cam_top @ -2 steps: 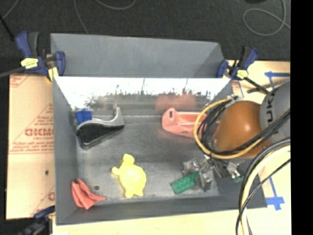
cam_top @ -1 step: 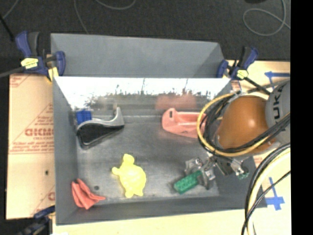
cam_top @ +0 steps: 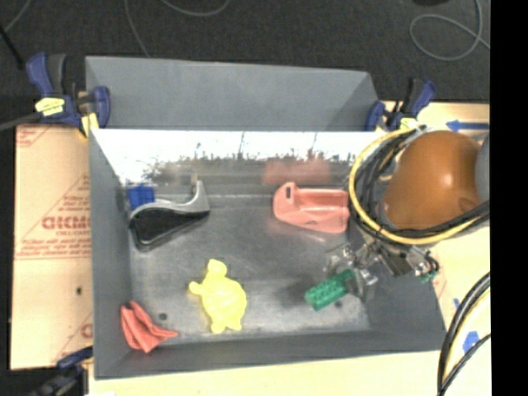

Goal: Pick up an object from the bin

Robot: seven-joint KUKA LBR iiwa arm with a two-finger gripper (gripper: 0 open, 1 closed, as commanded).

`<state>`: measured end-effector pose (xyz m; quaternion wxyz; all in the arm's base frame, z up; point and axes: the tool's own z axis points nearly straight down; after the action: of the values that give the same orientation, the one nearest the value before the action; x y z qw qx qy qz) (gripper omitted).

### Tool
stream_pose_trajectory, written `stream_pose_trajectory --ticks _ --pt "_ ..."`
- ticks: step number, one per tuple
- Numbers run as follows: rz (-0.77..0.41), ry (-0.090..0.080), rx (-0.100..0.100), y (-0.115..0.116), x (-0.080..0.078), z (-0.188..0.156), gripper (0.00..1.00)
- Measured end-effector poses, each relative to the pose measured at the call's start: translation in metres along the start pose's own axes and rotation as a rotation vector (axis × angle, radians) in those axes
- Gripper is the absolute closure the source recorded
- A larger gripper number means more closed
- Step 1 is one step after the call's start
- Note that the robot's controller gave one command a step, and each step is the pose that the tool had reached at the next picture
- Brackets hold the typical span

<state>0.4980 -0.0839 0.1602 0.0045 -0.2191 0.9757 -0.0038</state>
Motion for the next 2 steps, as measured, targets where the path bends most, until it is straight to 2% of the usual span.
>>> stream_pose_trajectory --ticks 1,2 --pt "0.005 -0.014 0.009 -0.002 0.0 0.015 1.0" --pt "0.027 0.01 -0.007 0.002 0.003 0.003 1.0"
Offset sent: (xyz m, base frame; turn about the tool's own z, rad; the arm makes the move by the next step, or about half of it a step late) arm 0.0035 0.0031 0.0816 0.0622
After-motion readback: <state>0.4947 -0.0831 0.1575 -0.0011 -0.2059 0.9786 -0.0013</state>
